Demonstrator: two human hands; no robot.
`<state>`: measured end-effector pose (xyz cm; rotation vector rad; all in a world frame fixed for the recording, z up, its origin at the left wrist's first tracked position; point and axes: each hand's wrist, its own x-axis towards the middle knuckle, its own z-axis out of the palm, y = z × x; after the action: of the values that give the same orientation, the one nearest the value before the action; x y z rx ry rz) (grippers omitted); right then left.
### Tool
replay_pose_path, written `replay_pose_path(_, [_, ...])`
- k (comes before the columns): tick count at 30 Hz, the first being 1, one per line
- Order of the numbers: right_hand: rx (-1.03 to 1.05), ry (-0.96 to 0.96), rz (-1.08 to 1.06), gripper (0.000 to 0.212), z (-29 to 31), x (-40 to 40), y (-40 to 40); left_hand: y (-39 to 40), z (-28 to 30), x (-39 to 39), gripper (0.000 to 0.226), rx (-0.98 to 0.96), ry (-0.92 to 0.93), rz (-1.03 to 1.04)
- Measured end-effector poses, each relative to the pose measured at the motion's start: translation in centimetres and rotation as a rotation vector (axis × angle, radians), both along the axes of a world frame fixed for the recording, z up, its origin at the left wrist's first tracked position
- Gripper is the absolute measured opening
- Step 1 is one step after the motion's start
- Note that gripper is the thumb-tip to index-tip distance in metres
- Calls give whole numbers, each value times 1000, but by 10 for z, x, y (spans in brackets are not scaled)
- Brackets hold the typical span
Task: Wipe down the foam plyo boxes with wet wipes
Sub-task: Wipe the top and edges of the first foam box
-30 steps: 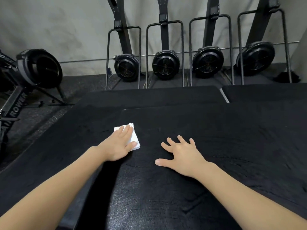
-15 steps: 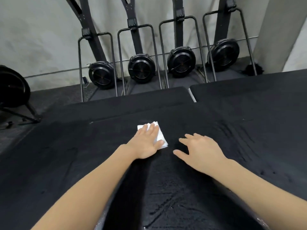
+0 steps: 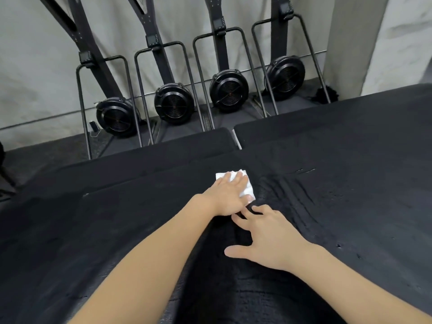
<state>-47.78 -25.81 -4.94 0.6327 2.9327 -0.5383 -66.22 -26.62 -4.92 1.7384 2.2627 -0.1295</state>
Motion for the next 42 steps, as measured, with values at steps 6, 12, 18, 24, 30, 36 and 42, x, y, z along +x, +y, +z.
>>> replay_pose_path(6, [31,-5,5,89,-8,-6,4,49,-12,16,76,-13,-18,-19])
replay_pose_path(12, [6,-3,-1,90,-13,-7,7,70,-17,27,69,39,-3,-62])
replay_pose_path(18, [-75,32,-36,92,-7,-1,5,51,-7,-7,64,63,-25,-14])
replay_pose_path(24, [75,78,-47,80,4,-21,3,-9,-4,-71,69,42,-30,128])
replay_pose_path(30, [154,48,19,77,4,-96,-6,-79,-8,-121,66,69,-27,205])
replay_pose_path(36, [57,-53,51,83,8,-160,-26,-166,-6,-160,69,67,-5,318])
replay_pose_path(42, [36,-90,-2,85,1,-173,-34,-251,-2,-194,67,54,25,367])
